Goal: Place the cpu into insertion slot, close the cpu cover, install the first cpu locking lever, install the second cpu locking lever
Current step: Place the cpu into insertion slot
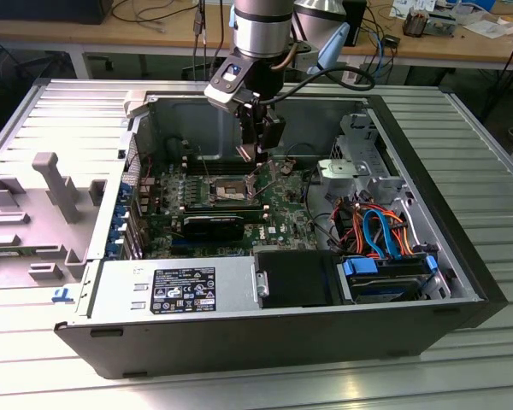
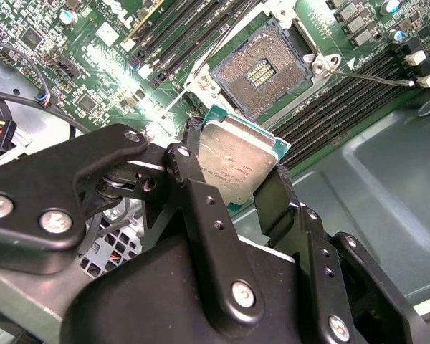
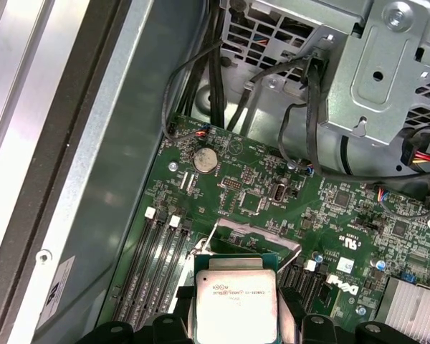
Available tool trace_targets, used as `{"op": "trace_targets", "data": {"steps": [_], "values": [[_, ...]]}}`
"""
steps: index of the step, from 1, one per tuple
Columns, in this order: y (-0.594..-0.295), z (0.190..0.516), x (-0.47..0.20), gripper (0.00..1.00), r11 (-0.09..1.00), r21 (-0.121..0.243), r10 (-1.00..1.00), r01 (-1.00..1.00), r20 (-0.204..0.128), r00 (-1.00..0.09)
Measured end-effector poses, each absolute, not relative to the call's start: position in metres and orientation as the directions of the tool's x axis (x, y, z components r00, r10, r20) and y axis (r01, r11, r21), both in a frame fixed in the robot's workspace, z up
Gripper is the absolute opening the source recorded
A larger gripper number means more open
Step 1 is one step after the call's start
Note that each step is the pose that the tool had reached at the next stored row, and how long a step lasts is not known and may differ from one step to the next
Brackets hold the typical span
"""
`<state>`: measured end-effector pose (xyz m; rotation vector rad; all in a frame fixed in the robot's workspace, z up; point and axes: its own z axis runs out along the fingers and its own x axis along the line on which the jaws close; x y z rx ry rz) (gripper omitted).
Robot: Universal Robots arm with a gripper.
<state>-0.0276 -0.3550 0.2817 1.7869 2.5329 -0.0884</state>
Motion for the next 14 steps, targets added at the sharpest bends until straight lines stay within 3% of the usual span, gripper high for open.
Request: {"op": "trace_targets", "data": {"steps": [14], "values": [[-0.3550,0.2816,-0.0276,0.54,0.327,-0.023,0.943,0.945,-0.066,-0.327]]}}
